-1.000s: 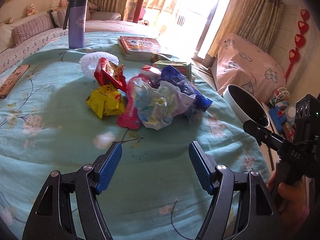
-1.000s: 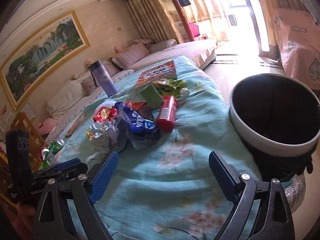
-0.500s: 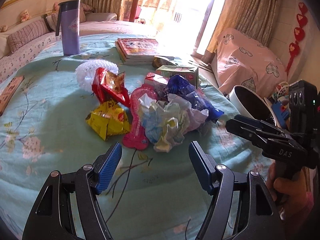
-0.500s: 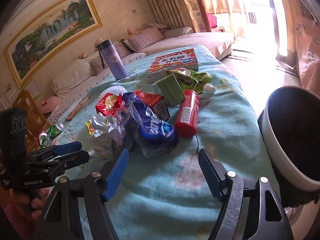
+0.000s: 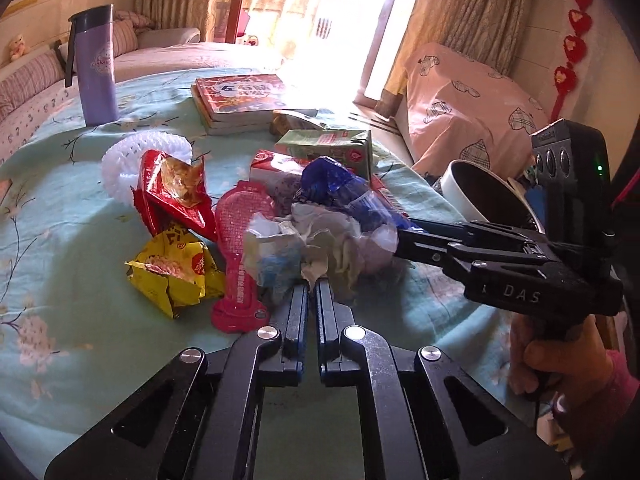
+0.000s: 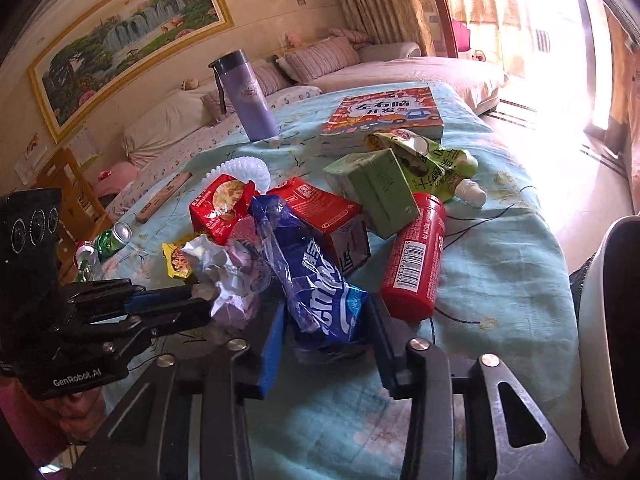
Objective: Collect trash
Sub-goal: 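Grasp the crumpled white plastic bag with the left tool while the right tool grasps the blue wrapper, then carry the plastic bag with the left tool while the right tool carries the blue wrapper to the bin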
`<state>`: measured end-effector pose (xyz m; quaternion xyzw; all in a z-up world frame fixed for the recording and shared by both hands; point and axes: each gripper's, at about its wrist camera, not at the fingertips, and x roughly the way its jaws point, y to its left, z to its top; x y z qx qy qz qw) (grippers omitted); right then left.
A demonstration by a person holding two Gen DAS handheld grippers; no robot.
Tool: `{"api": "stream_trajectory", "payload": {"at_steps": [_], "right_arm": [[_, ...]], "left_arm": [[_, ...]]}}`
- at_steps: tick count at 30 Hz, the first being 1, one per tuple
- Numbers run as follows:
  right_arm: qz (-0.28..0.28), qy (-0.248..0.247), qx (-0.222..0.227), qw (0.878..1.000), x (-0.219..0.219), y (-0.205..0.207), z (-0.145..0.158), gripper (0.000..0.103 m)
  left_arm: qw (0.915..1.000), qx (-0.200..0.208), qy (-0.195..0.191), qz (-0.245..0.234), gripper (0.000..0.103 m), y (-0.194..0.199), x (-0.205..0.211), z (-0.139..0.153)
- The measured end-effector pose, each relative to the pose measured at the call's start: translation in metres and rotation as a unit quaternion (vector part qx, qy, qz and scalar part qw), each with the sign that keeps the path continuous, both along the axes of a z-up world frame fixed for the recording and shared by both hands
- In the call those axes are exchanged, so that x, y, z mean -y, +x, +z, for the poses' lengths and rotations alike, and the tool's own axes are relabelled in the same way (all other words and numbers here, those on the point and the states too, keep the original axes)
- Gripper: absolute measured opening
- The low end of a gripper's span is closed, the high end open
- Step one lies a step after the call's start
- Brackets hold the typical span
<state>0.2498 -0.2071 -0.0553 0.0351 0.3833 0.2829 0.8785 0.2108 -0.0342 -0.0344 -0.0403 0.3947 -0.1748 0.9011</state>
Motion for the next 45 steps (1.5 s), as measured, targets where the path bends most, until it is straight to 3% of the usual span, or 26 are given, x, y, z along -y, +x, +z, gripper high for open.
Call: {"api": "stream_trajectory", "payload": {"at_steps": [10,19,30,45], "right_arm": [[-0.047,0.04,0.01,0.998,0.037,-0.04,0.02,0.035],[-0.122,0.058,0.018,0.991,0.097,-0.07,0.028,0.035],[-0.191,0.072,0.031,0.978,0.159,-0.088,0.035,0.035],[-0.253,0.069,0.041,0.964,0.212,-0.076,0.04,0.035]], "left_arm": [[0.9993,0.029,-0.017,-0.015,0.003,-0.03,0.014,0.025],[0.9969,0.046,-0.025,-0.058,0.003,-0.042,0.055,0.04],[0.9926,0.056,-0.019,-0.106,0.003,-0.037,0.112,0.049],[0.9879,0.062,-0.014,-0.141,0.003,-0.003,0.184,0.06]]}}
